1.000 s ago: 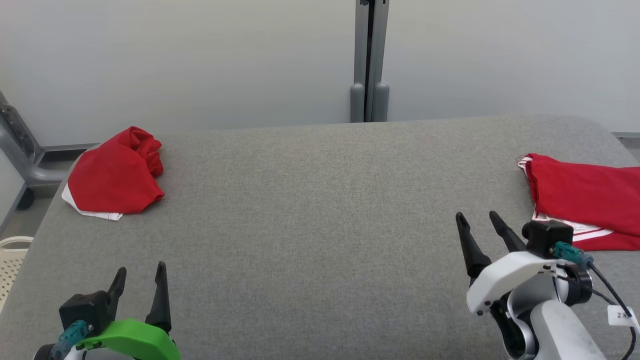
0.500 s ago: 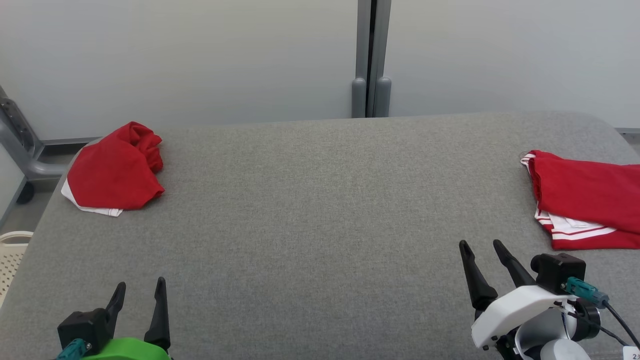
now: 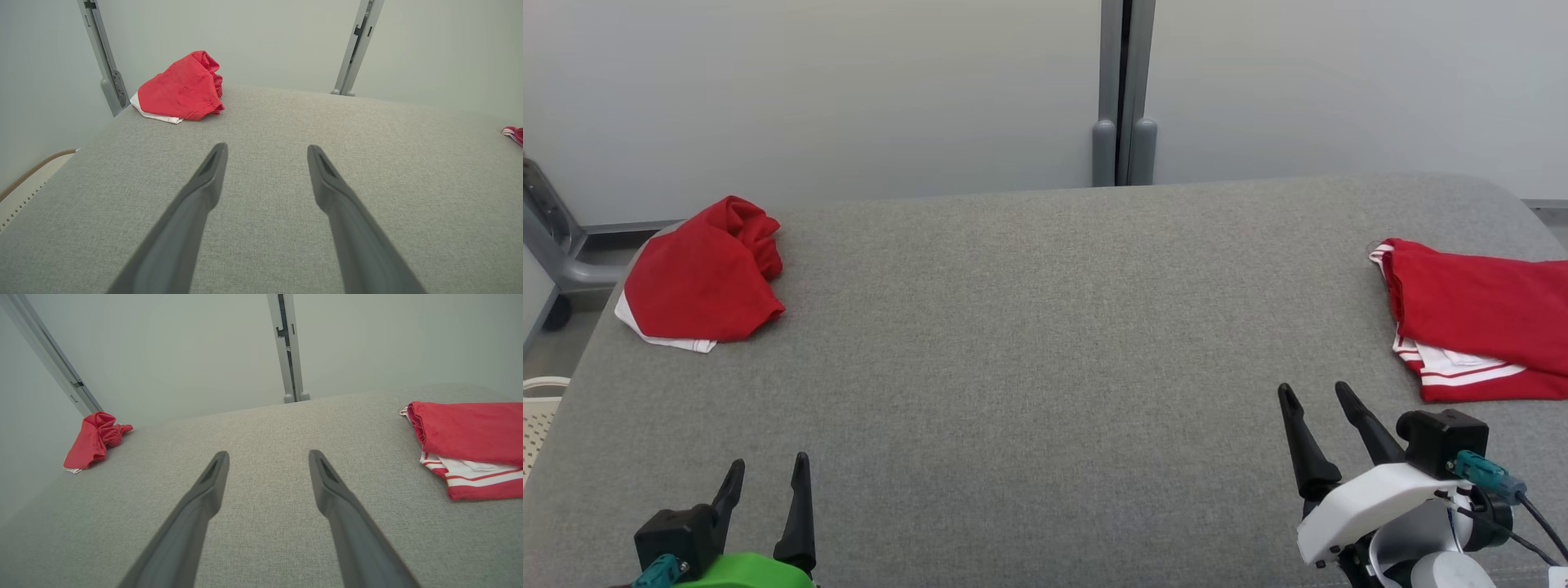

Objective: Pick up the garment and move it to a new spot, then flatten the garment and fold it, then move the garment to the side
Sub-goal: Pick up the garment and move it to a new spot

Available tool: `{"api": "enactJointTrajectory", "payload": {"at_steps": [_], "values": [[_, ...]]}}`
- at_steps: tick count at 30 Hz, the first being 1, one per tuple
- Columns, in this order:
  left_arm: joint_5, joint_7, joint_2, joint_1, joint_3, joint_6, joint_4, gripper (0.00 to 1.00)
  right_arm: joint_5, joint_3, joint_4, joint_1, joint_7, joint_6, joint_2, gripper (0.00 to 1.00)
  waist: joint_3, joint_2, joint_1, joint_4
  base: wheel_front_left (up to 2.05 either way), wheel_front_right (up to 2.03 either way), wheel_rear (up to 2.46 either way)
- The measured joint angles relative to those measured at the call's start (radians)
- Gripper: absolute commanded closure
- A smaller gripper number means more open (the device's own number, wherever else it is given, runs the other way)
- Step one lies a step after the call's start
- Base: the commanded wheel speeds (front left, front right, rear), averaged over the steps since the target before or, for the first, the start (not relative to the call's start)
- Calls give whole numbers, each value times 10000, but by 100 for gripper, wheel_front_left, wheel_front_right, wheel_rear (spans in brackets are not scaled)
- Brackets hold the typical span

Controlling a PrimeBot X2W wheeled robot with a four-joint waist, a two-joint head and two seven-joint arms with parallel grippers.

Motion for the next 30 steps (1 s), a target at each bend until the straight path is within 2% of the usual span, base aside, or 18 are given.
{"api": "enactJointTrajectory", "payload": {"at_steps": [30], "values": [[86,-31,-163,-183,82,-98,86,0,-42,-67,134,-4,-261,0,2,0,-36,0,0,133,0,0,0]]}}
